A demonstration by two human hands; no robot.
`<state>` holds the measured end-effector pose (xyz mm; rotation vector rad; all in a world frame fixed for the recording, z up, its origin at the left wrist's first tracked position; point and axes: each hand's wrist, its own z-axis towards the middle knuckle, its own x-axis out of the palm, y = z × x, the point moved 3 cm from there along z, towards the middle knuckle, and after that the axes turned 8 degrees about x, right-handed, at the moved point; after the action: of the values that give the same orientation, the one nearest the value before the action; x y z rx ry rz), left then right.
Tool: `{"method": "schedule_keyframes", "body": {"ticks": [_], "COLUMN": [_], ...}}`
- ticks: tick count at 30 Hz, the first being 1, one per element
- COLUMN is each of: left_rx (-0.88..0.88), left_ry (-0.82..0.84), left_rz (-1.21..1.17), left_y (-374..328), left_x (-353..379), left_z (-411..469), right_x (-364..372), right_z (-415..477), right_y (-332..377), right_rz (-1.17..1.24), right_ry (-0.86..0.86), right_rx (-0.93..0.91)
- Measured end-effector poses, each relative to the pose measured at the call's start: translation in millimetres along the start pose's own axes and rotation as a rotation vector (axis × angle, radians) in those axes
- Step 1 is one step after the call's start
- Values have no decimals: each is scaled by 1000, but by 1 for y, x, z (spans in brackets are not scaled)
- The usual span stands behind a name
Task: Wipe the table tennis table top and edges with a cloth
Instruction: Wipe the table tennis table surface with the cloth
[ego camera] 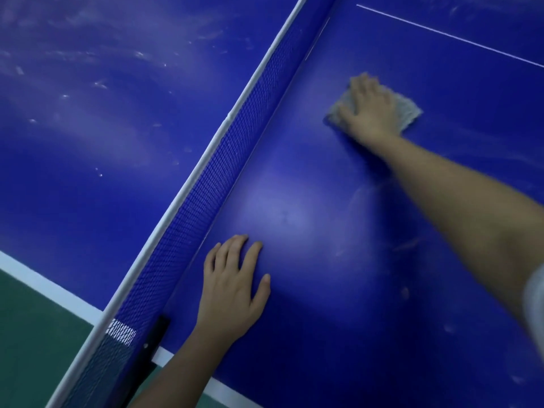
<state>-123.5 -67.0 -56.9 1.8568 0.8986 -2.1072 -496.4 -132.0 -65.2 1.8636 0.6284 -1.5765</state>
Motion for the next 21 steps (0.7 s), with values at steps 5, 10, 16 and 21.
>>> {"method": "schedule_keyframes", "body": {"ticks": [5,10,16,21], "left_rx": [4,-9,11,25], "left_ry": [4,10,34,16], "left_rz": [23,31,74,96], "left_y": [1,-1,-2,-2], "left_x": [0,0,2,3], "left_z": [-1,-2,-1,0], "right_x": [5,22,25,4], "right_z": [-78,-232,-218,-91], "right_y": [-9,38,20,-48], "right_rz": [-20,-41,-52,-29], "right_ry": [30,133,171,33], "right_rx": [0,-344,-434,-40]}}
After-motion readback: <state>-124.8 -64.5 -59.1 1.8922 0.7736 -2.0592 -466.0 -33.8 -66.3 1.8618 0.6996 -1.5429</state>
